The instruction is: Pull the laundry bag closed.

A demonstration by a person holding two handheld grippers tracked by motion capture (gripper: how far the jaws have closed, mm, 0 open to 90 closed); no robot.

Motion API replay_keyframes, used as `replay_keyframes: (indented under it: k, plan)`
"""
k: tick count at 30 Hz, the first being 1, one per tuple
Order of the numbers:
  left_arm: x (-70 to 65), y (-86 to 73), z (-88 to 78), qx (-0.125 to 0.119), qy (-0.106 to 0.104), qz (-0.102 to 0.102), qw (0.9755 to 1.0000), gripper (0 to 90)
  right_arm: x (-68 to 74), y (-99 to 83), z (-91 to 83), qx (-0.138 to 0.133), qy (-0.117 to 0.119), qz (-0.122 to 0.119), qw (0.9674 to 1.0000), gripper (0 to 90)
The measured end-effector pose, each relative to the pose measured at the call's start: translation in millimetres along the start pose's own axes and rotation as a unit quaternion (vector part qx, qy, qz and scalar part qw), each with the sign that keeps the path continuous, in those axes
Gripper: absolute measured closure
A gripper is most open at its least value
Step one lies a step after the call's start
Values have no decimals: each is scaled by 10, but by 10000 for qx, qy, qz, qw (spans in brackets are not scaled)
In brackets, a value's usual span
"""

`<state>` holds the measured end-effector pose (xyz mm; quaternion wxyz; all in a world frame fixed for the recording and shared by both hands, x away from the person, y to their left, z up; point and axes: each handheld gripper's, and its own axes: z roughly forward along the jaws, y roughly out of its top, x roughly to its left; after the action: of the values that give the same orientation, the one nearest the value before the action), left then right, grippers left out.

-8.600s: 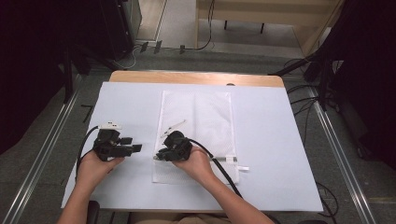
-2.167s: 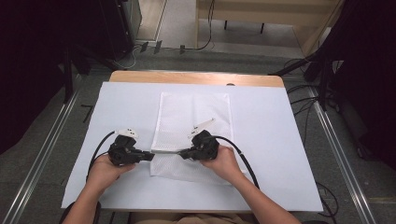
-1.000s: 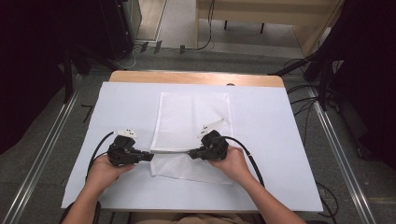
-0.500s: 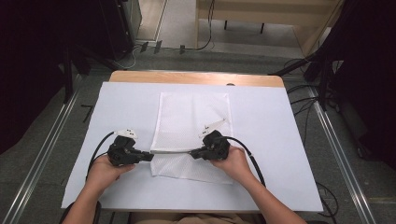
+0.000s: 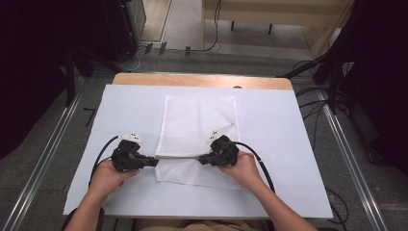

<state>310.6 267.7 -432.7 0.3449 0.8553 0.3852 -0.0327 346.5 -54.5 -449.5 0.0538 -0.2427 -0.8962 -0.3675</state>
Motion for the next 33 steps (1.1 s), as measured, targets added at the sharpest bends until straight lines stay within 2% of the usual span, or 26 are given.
replay_keyframes:
  k: [5, 15, 19, 25, 33]
  plan:
    - [-3, 1, 1, -21, 0, -19, 10000, 889, -40, -22, -49, -40, -10, 113, 9999, 882]
    - [2, -2, -16, -38, -7, -15, 10000, 890, -33, -36, -71, -2, -36, 46, 10000, 882]
    - [18, -10, -33, -65, 6, -58, 10000, 890, -74, -62, -99, -16, -80, 156, 9998, 883]
    - [3, -4, -25, -47, -15, -20, 10000, 890, -95, -108, -156, -32, -95, 108, 9999, 882]
    - [-3, 1, -12, -40, -78, -27, 10000, 890, -149, -193, -234, 3, -157, 168, 9997, 882]
